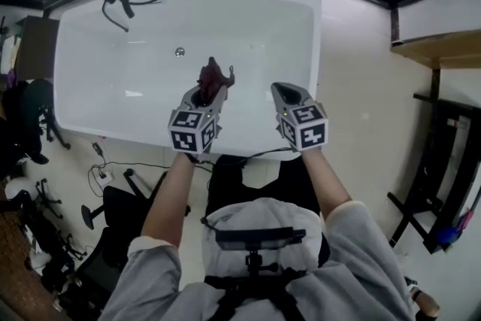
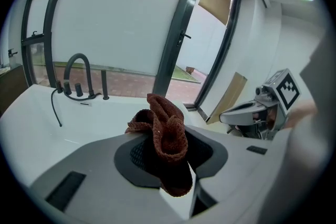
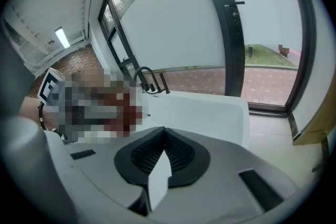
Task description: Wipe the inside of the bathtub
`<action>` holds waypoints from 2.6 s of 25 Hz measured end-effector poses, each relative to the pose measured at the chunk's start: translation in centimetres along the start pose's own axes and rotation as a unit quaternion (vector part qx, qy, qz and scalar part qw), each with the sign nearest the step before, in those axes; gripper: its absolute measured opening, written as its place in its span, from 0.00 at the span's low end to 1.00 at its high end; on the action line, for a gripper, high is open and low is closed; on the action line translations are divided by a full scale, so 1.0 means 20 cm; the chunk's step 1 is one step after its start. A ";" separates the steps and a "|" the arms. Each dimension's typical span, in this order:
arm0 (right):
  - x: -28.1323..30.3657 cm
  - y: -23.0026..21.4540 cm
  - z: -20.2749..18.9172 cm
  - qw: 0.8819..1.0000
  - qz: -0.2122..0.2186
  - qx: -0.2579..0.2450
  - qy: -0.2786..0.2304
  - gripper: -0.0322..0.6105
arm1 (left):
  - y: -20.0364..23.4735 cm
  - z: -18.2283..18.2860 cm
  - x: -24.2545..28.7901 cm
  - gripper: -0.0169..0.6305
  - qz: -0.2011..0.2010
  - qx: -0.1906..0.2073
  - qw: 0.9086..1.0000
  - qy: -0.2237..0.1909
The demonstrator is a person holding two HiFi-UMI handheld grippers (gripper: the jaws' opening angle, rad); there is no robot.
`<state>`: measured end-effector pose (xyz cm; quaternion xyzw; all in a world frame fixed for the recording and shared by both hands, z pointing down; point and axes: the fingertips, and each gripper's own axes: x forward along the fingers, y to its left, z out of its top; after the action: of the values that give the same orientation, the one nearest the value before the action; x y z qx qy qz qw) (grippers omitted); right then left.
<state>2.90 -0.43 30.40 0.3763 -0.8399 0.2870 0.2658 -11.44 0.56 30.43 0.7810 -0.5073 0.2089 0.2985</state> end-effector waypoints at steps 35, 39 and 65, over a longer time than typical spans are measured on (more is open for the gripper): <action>1.76 -0.87 -0.96 0.988 -0.065 0.126 0.062 0.06 | 0.67 -1.23 2.12 0.21 0.009 0.071 0.984 0.165; 1.87 -0.92 -1.05 0.985 -0.069 0.146 0.054 0.06 | 0.73 -1.36 2.31 0.21 0.008 0.096 0.979 0.179; 1.94 -0.99 -1.08 0.972 -0.082 0.221 0.002 0.06 | 0.95 -1.75 2.79 0.18 0.012 0.122 0.951 0.285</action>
<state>0.99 -15.21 76.69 0.4932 -0.7215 0.4429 0.2002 -7.45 -18.81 95.98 0.7130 -0.3811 0.4867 0.3309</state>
